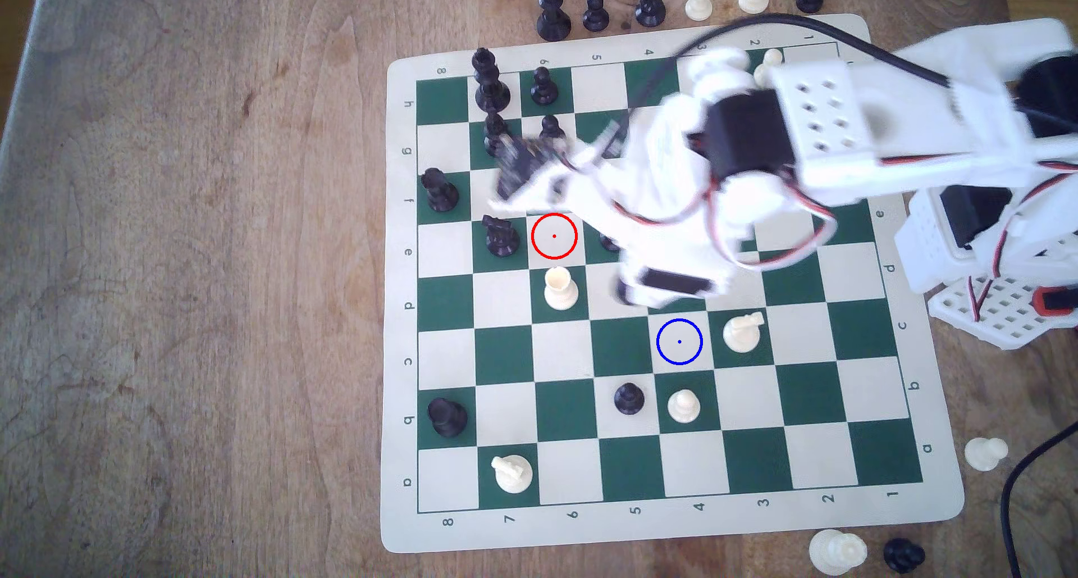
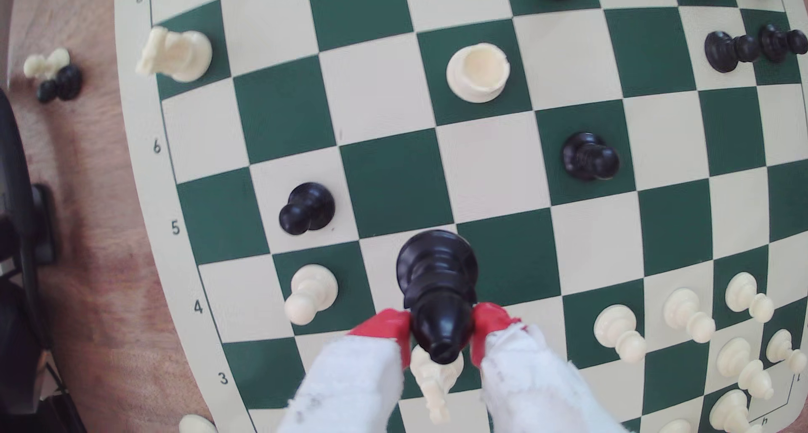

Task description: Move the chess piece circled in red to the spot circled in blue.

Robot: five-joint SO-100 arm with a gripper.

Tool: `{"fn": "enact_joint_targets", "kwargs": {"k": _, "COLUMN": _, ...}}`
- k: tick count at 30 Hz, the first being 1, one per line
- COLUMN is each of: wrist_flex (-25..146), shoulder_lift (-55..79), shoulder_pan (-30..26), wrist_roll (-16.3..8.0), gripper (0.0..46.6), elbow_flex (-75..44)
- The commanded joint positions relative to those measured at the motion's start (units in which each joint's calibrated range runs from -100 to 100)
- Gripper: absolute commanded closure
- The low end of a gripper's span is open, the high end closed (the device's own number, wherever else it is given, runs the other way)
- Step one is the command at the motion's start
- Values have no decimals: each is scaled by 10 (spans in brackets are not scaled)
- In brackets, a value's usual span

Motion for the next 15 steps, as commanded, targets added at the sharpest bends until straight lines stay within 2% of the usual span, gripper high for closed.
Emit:
{"fn": "enact_joint_targets", "kwargs": {"k": 1, "wrist_flex": -31, "shoulder_lift": -93, "shoulder_pan": -31, "wrist_roll": -2, "gripper": 464, "elbow_flex": 72}}
{"fn": "enact_joint_targets", "kwargs": {"k": 9, "wrist_flex": -98, "shoulder_lift": -112, "shoulder_pan": -56, "wrist_roll": -4, "gripper": 464, "elbow_flex": 197}}
{"fn": "enact_joint_targets", "kwargs": {"k": 15, "wrist_flex": -138, "shoulder_lift": -76, "shoulder_pan": -53, "wrist_roll": -3, "gripper": 464, "elbow_flex": 227}}
